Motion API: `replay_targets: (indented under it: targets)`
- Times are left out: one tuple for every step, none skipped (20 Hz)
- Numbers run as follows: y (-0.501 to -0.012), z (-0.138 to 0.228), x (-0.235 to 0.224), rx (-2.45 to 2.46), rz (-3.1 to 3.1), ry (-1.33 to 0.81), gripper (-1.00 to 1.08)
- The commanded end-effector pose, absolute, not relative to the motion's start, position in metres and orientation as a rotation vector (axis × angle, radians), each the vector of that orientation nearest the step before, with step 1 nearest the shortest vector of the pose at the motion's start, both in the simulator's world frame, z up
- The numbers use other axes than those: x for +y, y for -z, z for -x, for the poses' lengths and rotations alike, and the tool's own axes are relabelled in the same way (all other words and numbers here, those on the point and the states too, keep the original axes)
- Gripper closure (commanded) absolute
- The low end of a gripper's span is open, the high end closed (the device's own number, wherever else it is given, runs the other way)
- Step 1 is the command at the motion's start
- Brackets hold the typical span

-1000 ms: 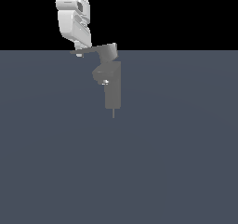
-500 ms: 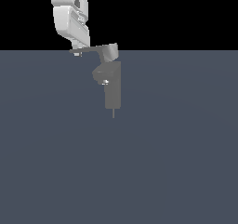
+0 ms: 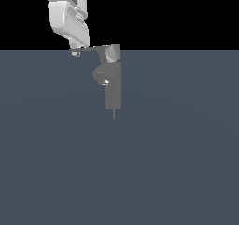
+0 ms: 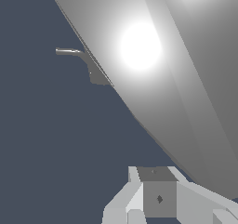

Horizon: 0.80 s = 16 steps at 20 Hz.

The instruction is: Turn on the faucet by rotating a designated handle.

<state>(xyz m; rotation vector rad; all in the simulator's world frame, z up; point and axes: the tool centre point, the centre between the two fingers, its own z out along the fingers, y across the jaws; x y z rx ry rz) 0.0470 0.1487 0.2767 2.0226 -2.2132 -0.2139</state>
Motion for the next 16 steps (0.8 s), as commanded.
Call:
replay_targets:
  targets:
    - [-0.281, -0.038, 0.153, -2.207, -2.029, 0.216, 1.08]
    - [-0.281, -0.035, 0.154, -2.207, -2.029, 0.216, 1.08]
    - [-0.282, -0.033, 0.154, -2.207, -2.029, 0.216, 1.08]
    - [-0.282, -0.030, 0.154, -2.207, -2.029, 0.216, 1.08]
    - [-0.282, -0.030, 0.154, -2.207, -2.029, 0.216, 1.08]
    - [-0.277, -0.034, 0.150, -2.211, -2.019, 0.214, 1.08]
    - [-0.278, -0.031, 0.148, -2.211, -2.019, 0.214, 1.08]
    - [-0.278, -0.029, 0.147, -2.211, -2.019, 0.214, 1.08]
    - [-0.279, -0.027, 0.145, -2.210, -2.020, 0.214, 1.08]
    - [-0.280, -0.024, 0.143, -2.210, -2.020, 0.214, 1.08]
    - [-0.280, -0.022, 0.142, -2.210, -2.020, 0.214, 1.08]
    - [-0.281, -0.020, 0.140, -2.210, -2.020, 0.215, 1.08]
    - [-0.281, -0.017, 0.138, -2.210, -2.020, 0.215, 1.08]
    - [-0.282, -0.015, 0.136, -2.210, -2.020, 0.215, 1.08]
    - [-0.283, -0.012, 0.135, -2.210, -2.021, 0.215, 1.08]
    - [-0.283, -0.010, 0.133, -2.210, -2.021, 0.215, 1.08]
